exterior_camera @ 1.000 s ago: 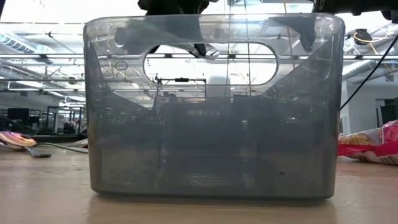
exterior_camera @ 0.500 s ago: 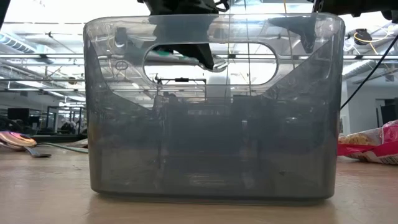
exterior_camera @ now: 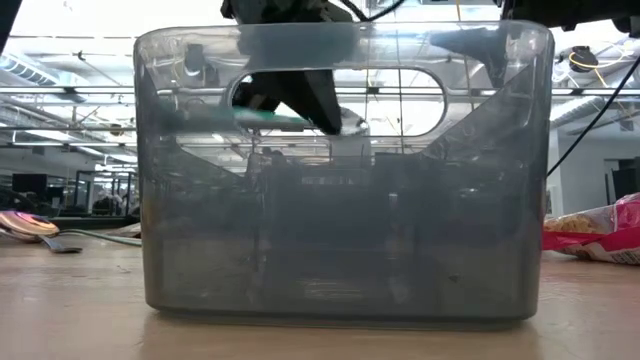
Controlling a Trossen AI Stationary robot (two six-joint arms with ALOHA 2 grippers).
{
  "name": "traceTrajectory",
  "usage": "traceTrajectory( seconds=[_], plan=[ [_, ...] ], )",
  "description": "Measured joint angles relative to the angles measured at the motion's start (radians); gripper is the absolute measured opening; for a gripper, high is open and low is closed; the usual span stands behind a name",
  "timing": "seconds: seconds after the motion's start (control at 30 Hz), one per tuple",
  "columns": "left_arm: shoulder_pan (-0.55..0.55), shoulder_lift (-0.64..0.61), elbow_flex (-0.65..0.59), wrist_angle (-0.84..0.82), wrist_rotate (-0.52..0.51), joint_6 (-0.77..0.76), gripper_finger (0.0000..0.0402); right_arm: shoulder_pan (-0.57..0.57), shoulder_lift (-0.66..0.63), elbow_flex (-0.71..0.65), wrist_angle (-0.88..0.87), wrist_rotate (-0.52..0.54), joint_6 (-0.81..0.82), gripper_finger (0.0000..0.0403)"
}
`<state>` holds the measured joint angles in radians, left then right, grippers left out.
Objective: Pick & Place Food Item
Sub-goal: Put the blue patterned spoon into the bottom black bin
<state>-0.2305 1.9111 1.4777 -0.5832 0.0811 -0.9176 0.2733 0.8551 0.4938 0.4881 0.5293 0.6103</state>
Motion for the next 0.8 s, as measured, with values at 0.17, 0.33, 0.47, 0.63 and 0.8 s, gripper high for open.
traceTrajectory(
  seconds=[0.17, 0.33, 0.47, 0.63, 0.8],
  plan=[
    [0.003, 0.056, 0.068, -0.036, 0.001, 0.049, 0.0004, -0.004, 0.003, 0.000, -0.014, -0.002, 0.007, 0.0242],
    [0.009, 0.155, 0.177, -0.084, 0.036, 0.102, 0.0004, -0.005, 0.005, 0.000, -0.012, -0.002, 0.017, 0.0242],
    [0.013, 0.208, 0.242, -0.138, 0.043, 0.112, 0.0004, -0.005, 0.005, 0.000, -0.007, -0.002, 0.018, 0.0242],
    [0.013, 0.214, 0.259, -0.187, 0.022, 0.112, 0.0004, -0.005, 0.005, 0.000, -0.016, -0.002, 0.032, 0.0242],
    [0.013, 0.222, 0.259, -0.213, 0.016, 0.123, 0.0004, -0.005, 0.005, 0.000, -0.015, -0.001, 0.026, 0.0242]
  ],
)
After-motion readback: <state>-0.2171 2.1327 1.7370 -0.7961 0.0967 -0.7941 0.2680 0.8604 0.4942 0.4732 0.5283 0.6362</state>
